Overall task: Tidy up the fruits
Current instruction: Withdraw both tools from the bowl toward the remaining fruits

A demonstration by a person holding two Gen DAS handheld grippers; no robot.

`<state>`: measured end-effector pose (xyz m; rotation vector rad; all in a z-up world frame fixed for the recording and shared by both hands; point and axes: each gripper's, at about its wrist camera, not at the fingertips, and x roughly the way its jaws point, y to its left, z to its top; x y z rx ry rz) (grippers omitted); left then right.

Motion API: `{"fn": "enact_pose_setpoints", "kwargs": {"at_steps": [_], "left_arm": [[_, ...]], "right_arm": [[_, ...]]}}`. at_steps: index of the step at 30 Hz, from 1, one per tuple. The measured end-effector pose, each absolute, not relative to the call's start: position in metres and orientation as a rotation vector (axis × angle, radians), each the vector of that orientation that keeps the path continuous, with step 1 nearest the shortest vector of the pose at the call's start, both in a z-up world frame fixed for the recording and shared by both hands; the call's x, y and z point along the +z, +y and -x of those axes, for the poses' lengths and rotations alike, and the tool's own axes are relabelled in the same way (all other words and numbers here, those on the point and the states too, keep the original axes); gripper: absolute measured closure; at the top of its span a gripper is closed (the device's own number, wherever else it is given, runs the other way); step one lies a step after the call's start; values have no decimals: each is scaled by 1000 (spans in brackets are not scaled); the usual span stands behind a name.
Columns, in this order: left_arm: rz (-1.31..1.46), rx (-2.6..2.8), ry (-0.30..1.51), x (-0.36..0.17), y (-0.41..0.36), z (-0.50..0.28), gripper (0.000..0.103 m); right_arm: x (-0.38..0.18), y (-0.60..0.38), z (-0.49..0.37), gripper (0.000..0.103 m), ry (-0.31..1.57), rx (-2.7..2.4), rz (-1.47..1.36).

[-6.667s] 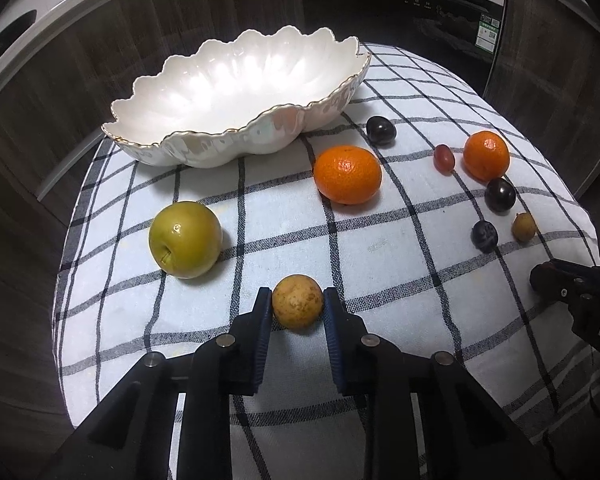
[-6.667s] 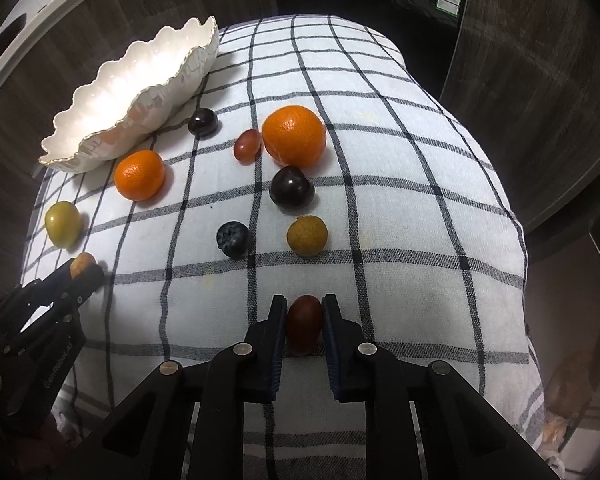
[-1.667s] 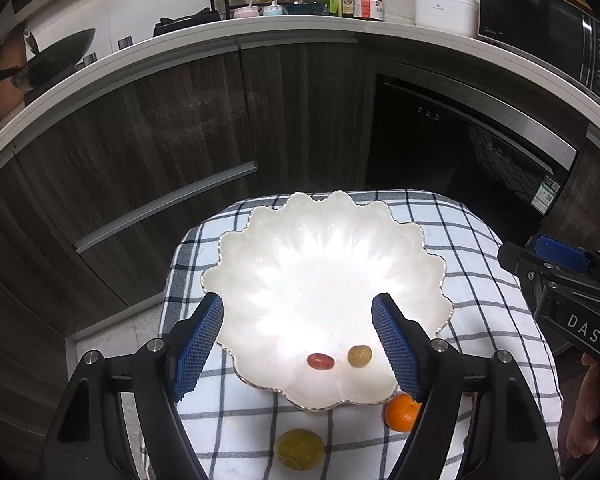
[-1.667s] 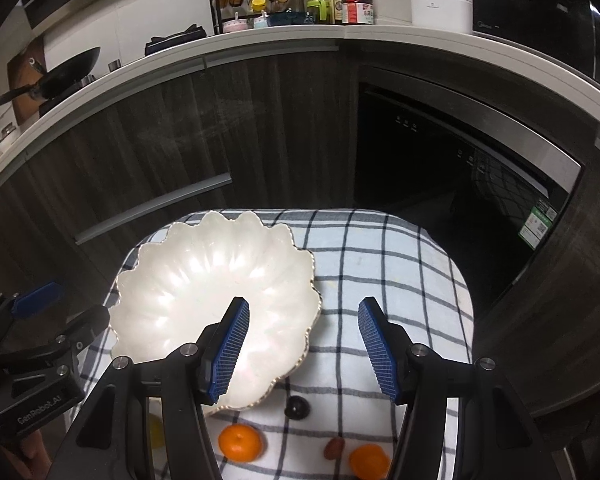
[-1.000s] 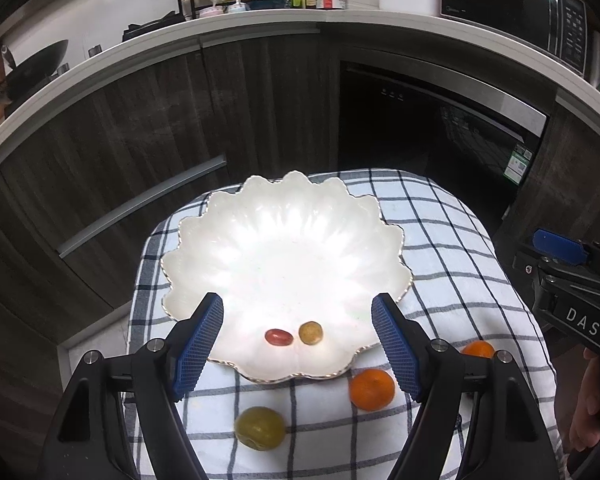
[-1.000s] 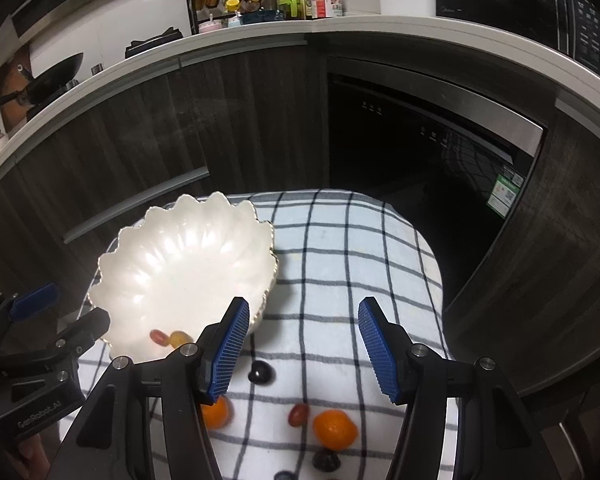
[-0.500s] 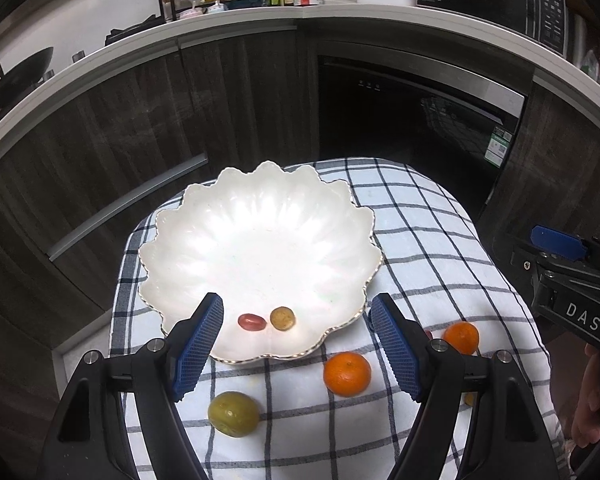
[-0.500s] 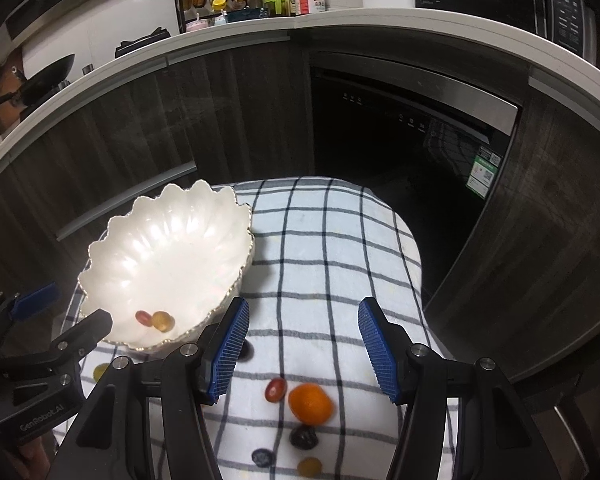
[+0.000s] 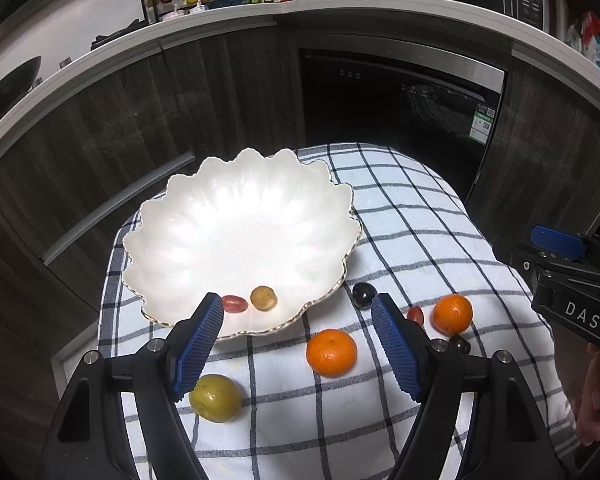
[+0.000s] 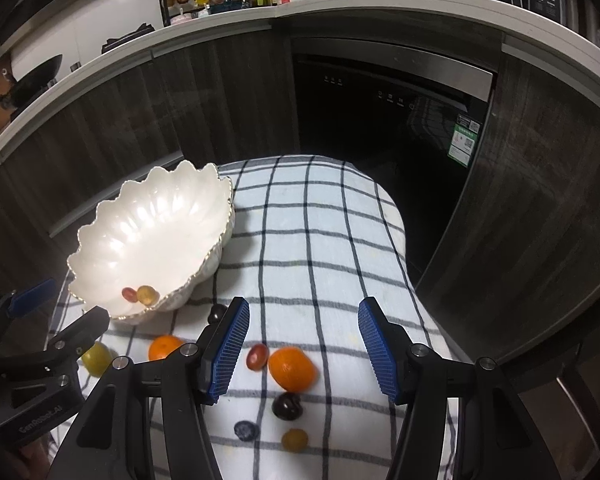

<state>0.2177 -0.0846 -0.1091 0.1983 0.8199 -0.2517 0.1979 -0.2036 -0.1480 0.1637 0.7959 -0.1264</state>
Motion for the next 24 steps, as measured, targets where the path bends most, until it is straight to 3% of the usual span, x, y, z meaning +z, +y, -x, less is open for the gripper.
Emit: {"fn": "enact_pose_setpoints", "kwargs": {"at_steps": [24], "left_arm": [[-221, -317, 820, -154, -87, -192, 27]], "right_arm": [[-196, -202, -163, 45, 855, -178, -211]]}}
